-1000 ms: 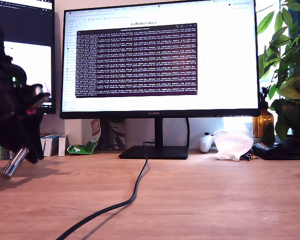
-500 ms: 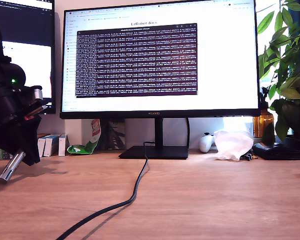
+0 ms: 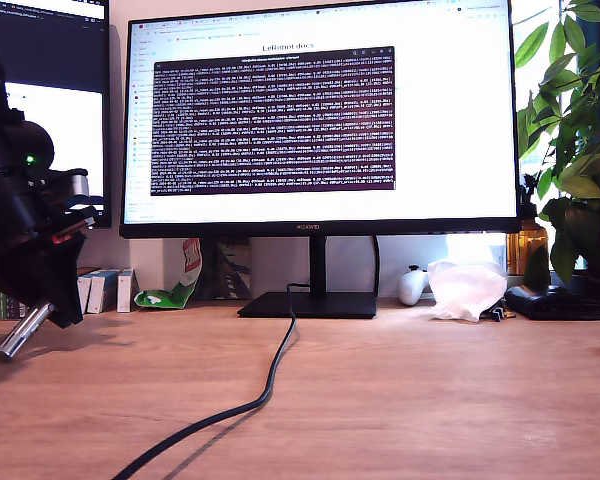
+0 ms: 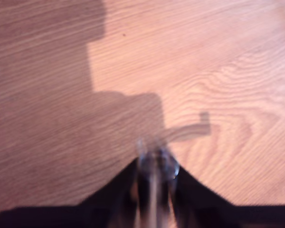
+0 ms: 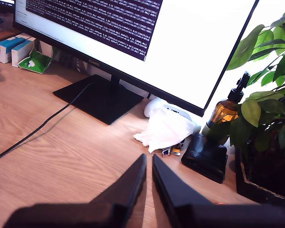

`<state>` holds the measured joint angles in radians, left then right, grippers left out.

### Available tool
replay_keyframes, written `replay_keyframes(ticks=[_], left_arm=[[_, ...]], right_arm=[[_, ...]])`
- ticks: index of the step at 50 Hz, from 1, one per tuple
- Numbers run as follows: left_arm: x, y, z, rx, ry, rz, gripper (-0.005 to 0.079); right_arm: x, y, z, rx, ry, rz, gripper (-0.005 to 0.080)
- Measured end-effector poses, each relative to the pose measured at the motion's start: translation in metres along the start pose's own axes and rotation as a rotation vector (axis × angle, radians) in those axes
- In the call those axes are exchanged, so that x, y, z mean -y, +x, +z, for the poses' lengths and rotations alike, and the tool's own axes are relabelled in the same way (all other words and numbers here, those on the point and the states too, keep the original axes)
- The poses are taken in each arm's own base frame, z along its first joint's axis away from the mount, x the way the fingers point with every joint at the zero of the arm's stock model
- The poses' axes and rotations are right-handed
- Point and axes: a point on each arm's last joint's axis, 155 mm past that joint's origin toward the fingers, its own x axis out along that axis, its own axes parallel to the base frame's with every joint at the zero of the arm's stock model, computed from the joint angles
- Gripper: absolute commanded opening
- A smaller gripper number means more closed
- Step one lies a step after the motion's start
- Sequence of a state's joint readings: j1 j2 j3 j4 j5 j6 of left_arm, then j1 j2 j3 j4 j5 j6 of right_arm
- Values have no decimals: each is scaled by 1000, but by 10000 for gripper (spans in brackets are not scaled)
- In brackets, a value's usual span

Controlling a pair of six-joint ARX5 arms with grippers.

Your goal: Pick the metallic laser pointer with your right arm, pass it to your left arm, then place it down to the left side of the table

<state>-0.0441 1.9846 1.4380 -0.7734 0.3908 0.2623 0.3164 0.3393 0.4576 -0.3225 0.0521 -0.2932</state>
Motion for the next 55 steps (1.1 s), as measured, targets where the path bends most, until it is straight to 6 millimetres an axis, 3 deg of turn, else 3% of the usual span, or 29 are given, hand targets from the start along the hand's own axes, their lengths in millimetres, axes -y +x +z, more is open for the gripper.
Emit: replay_keyframes(ticks=[19, 26, 29, 33, 40, 50, 55], left_arm=[[1, -1, -2, -10, -3, -3, 188], [5, -12, 1, -31, -11, -8, 178], [7, -21, 8, -26, -9, -7, 120], [6, -37, 19, -17, -2, 19, -27], [-1, -54, 23, -39, -2, 86, -19], [4, -54, 24, -30, -106, 60, -19], [-6, -55, 24, -29, -134, 115, -19]], right_arm=[[-3, 0, 5, 20, 4, 16, -13], [-3, 0, 5, 21, 4, 18, -12], [-3, 0, 5, 21, 4, 18, -13], [-3, 0, 5, 21, 4, 18, -13], [-3, 0, 5, 21, 5, 18, -12], [-2, 0, 7, 30, 127, 17, -12], [1, 0, 8, 31, 196, 0, -12]])
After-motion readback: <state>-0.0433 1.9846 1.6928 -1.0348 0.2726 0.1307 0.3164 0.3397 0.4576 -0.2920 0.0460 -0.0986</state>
